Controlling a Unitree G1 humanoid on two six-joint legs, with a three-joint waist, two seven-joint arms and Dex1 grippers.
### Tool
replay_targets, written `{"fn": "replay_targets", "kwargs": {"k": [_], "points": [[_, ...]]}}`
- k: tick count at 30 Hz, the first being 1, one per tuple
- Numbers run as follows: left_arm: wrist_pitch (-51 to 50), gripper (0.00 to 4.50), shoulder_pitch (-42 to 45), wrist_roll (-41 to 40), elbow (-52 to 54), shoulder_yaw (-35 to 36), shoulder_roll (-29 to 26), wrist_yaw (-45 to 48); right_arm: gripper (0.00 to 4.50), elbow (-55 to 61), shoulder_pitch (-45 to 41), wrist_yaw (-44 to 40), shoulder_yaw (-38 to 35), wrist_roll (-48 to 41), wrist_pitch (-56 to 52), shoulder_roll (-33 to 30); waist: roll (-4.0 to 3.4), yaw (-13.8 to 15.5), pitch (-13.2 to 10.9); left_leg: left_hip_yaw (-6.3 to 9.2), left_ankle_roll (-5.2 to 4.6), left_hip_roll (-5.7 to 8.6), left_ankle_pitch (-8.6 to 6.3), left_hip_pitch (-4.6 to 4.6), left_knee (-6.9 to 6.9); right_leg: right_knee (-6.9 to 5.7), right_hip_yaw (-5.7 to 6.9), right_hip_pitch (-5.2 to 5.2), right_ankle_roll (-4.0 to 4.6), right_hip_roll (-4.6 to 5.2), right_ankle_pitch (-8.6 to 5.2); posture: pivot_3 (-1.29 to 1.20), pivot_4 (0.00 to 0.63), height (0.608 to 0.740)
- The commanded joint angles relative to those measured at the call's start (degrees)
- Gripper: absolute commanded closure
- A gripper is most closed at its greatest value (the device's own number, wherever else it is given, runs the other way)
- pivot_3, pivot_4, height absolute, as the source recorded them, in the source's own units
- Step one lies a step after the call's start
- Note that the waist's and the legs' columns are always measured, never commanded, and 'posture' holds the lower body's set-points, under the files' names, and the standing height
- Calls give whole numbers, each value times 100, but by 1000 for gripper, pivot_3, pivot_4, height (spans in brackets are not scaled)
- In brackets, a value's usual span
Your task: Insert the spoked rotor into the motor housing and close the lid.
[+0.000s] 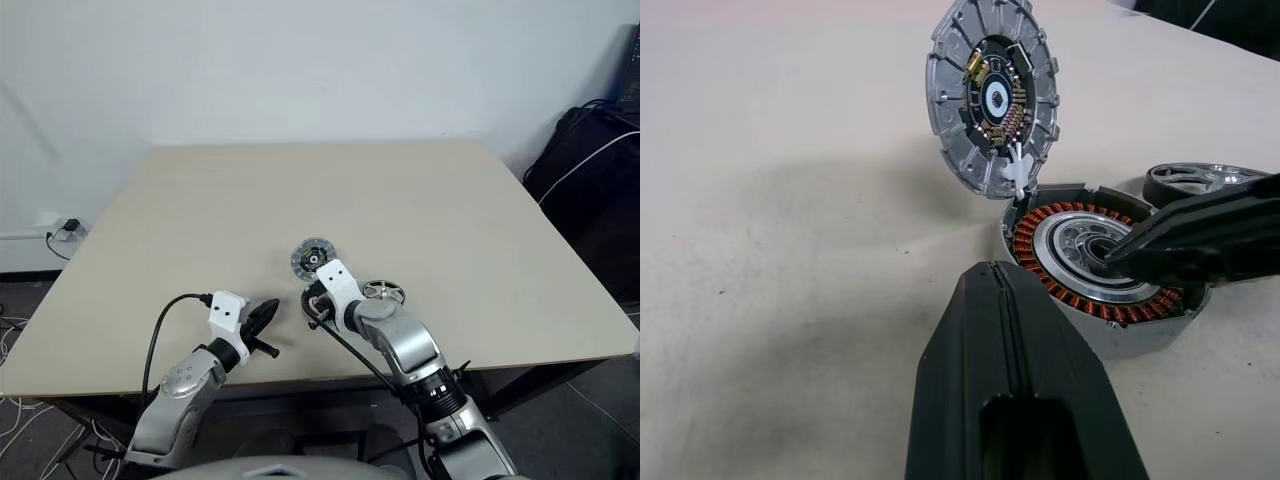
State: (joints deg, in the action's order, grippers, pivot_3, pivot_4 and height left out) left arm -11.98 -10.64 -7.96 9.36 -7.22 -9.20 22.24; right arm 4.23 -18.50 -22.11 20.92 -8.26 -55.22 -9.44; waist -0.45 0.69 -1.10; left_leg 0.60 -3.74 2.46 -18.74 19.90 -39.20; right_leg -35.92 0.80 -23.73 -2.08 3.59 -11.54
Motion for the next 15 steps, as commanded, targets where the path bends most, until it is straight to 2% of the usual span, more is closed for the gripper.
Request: {"fn": "replay_targets", "kwargs": {"k": [1, 15], "points": [[46, 4500, 55, -99, 174, 24, 10, 18, 4476, -55, -241, -32, -102, 16, 215, 39, 0, 0, 0, 0, 0, 0, 0, 0, 0, 0, 0, 0, 0, 0, 0, 0, 0, 740], [35, 4500, 57, -84, 152, -4, 61, 0, 4476, -189, -271, -84, -104, 97, 289, -35, -1, 0, 0, 1, 2, 0, -2, 1, 2, 0, 1, 0, 1, 1, 0, 0, 0, 740]]}}
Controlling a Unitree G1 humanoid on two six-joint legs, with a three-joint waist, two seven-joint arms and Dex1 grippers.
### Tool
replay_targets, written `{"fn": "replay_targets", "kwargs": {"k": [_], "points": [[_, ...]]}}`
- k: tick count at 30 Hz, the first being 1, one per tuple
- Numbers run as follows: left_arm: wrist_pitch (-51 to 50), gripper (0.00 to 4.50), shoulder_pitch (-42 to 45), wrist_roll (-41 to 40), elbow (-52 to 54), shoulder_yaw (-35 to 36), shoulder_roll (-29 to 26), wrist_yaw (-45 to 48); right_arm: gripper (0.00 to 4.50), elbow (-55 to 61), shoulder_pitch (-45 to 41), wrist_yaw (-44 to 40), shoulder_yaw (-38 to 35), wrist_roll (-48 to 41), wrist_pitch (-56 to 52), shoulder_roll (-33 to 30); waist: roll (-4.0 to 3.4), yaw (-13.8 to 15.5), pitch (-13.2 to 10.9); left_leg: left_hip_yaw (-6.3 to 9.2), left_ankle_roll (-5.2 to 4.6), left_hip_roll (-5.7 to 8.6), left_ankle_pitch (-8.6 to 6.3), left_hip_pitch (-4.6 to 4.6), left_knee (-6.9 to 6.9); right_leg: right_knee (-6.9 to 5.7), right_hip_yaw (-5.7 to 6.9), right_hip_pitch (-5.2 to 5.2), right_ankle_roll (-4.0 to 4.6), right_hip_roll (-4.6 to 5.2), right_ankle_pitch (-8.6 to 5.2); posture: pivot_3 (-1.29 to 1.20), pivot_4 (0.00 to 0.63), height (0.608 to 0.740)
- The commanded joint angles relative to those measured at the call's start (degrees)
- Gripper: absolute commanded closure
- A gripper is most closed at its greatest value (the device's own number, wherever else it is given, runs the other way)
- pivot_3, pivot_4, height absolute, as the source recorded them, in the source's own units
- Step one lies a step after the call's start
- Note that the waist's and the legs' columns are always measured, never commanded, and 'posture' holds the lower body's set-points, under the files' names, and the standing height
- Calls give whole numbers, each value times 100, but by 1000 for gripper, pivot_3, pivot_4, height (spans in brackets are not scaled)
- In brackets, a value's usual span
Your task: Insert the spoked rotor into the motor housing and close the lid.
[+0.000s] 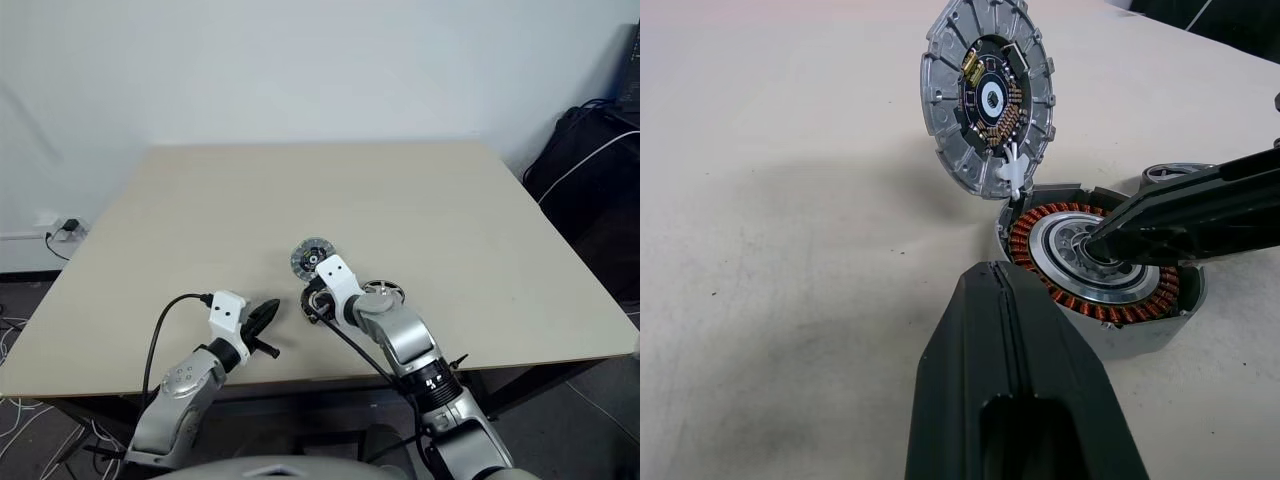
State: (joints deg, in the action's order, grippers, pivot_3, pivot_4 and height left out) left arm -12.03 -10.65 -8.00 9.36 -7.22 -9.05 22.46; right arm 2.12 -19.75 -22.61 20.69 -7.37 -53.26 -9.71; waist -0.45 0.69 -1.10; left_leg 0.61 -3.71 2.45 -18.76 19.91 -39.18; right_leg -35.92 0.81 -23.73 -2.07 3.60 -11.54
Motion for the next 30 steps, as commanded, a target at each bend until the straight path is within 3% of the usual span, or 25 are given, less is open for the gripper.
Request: {"fn": "replay_targets", "kwargs": {"k": [1, 30], "points": [[41, 4500, 60, -78, 148, -9, 51, -22, 4476, 13, -151, -32, -86, 16, 93, -12, 0, 0, 0, 0, 0, 0, 0, 0, 0, 0, 0, 0, 0, 0, 0, 0, 0, 740], [104, 4500, 131, -14, 68, -36, 146, -71, 4476, -303, -526, -161, 594, 675, -40, -321, -2, 3, 1, 2, 1, 0, 0, -3, 0, 1, 2, -3, 1, 2, 0, 0, 0, 740]]}}
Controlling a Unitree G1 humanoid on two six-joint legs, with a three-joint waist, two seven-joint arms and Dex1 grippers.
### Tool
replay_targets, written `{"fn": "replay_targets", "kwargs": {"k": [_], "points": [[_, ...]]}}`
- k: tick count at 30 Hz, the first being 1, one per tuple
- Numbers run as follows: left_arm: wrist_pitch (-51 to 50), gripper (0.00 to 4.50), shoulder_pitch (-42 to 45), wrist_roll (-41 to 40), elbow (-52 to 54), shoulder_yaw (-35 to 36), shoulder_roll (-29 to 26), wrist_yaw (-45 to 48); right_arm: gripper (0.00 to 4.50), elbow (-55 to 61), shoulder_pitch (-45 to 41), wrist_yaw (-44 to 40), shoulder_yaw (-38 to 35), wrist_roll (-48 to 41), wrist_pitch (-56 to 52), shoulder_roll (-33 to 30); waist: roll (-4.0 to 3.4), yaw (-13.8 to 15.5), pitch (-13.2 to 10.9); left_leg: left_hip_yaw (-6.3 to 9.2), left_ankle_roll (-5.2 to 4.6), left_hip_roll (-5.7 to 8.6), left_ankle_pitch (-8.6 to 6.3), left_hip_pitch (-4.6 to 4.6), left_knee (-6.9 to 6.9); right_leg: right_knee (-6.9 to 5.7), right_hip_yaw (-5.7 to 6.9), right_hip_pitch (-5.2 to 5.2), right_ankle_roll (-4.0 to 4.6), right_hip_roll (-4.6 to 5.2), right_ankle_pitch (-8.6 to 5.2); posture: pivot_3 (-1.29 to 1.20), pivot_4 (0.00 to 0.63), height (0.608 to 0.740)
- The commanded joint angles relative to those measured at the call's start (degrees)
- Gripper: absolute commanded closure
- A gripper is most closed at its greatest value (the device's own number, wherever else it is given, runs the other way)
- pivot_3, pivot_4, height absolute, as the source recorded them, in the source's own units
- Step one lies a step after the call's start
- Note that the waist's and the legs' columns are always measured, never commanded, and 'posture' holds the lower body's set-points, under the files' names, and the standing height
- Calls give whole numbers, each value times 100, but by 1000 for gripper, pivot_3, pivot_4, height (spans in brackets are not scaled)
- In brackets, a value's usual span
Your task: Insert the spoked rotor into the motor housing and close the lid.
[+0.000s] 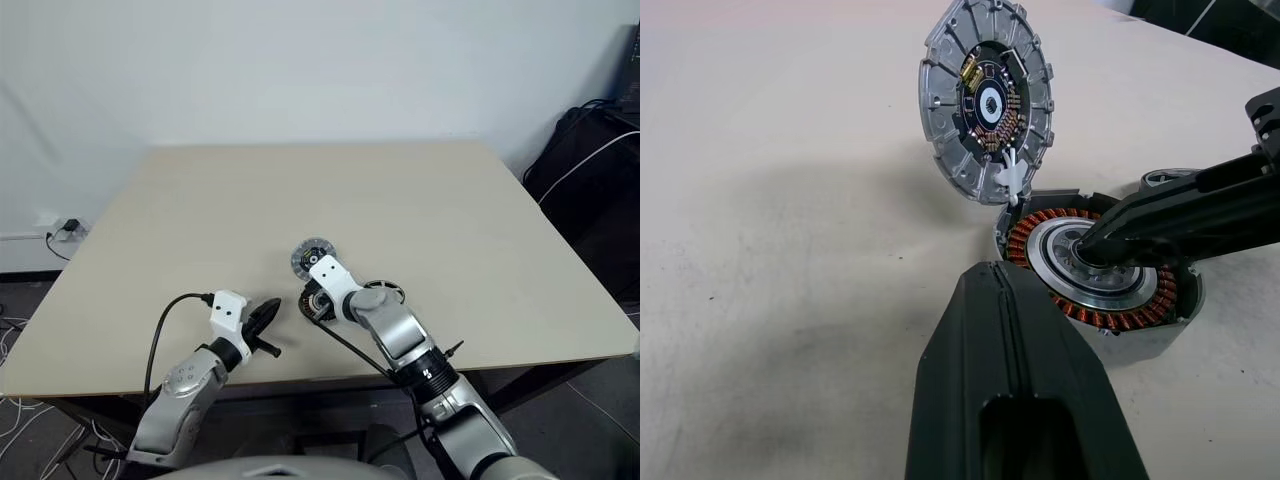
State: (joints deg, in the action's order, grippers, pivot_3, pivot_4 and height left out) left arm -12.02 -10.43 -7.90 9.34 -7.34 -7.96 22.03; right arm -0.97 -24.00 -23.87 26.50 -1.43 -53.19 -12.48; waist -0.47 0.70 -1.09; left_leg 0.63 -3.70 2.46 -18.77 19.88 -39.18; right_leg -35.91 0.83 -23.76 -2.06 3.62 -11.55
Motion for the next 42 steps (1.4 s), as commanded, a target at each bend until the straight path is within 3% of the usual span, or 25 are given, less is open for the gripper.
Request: {"fn": "replay_targets", "kwargs": {"k": [1, 42], "points": [[107, 4500, 113, -25, 68, -27, 40, -30, 4476, 5, -106, -48, 19, 93, -50, -58, -1, -1, 0, 0, 0, 0, 0, 1, 0, 0, 0, 0, 0, 0, 0, 0, 0, 740], [53, 4500, 81, 6, -17, -50, 116, -114, 4476, 506, 160, -83, 173, 492, 425, -4, -1, 1, 0, 2, 1, 0, 0, 5, 2, 1, 5, -1, 1, -1, -1, 0, 0, 740]]}}
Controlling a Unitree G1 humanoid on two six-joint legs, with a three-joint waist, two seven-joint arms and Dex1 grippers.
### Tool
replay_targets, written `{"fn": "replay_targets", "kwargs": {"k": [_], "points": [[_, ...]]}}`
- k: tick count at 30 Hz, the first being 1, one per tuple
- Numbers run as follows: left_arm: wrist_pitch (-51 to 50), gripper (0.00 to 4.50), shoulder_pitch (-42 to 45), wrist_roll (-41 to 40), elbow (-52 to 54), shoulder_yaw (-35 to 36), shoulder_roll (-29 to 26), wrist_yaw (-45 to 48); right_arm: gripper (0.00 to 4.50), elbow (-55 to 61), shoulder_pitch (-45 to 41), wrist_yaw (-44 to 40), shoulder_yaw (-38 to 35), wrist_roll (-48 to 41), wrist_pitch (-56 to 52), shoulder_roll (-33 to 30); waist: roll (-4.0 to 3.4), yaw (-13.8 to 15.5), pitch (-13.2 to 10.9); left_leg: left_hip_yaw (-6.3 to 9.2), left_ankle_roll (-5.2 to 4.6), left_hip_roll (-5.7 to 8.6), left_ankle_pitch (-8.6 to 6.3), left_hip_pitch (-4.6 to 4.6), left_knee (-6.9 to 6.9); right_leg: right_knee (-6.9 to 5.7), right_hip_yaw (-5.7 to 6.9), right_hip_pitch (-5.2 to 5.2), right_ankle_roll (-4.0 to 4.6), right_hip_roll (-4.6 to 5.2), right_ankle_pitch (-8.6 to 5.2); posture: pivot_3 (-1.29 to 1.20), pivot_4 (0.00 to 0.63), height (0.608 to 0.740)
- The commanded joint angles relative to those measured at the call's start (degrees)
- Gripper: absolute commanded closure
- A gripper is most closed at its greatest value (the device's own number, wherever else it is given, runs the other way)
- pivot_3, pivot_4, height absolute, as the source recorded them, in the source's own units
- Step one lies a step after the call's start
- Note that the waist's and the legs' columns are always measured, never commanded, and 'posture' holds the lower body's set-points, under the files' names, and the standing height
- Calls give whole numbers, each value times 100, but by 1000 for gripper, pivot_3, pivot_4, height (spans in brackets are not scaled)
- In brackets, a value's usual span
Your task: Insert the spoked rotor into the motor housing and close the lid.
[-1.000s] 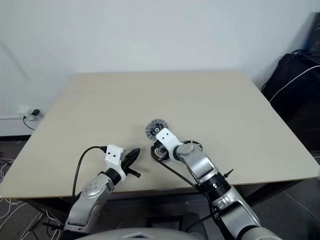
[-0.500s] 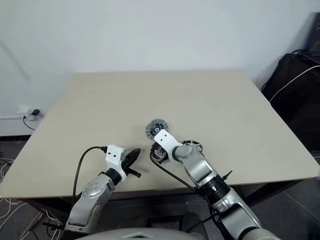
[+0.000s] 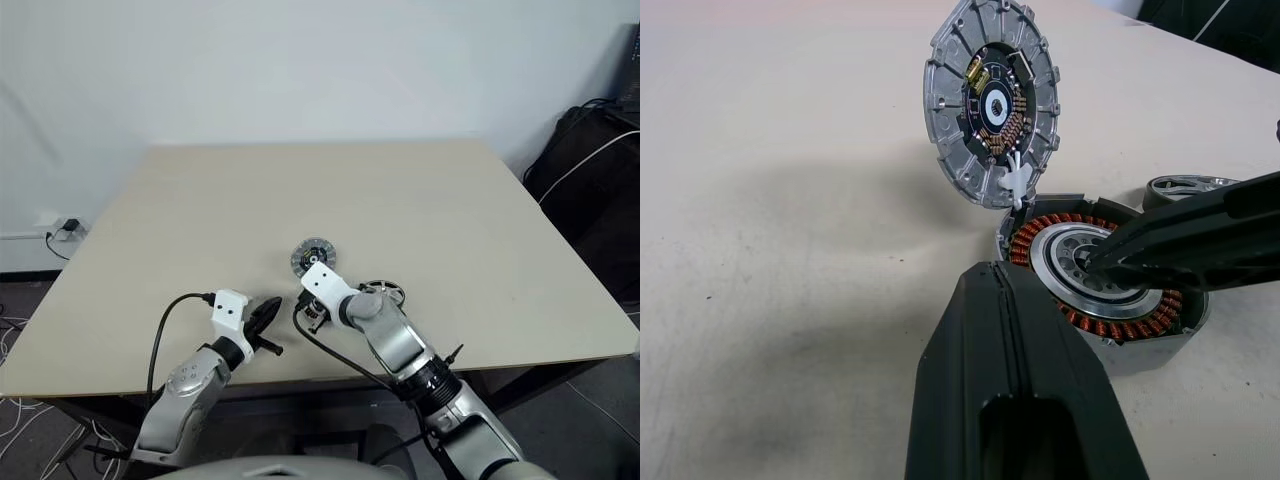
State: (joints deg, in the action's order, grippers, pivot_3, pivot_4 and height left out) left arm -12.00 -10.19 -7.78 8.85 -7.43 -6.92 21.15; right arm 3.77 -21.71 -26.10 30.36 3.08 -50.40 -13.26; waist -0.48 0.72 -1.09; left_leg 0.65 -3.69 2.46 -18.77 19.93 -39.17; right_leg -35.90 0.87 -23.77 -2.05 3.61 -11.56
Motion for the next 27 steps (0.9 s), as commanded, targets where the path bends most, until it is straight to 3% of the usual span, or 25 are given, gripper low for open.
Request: {"fn": "replay_targets", "kwargs": {"k": [1, 8, 27], "points": [[54, 4500, 47, -7, 35, -40, 11, -25, 4476, 0, -66, 185, -262, 45, 189, 93, 0, 0, 0, 0, 0, 0, 0, 0, 0, 0, 0, -1, 0, 0, 0, 0, 0, 740], [48, 4500, 44, -16, 30, -50, 30, -40, 4476, -146, -66, 353, -580, 23, 314, 168, 0, -1, 0, 0, 1, 0, 0, 1, 1, 0, -1, 0, 0, -1, 0, 0, 0, 740], [71, 4500, 112, -25, -33, -40, 32, -31, 4476, -162, -28, 64, -391, -10, 182, 97, -1, -2, -1, 0, 1, 0, 0, 1, 1, 0, -1, 2, 1, -2, 0, 0, 0, 740]]}}
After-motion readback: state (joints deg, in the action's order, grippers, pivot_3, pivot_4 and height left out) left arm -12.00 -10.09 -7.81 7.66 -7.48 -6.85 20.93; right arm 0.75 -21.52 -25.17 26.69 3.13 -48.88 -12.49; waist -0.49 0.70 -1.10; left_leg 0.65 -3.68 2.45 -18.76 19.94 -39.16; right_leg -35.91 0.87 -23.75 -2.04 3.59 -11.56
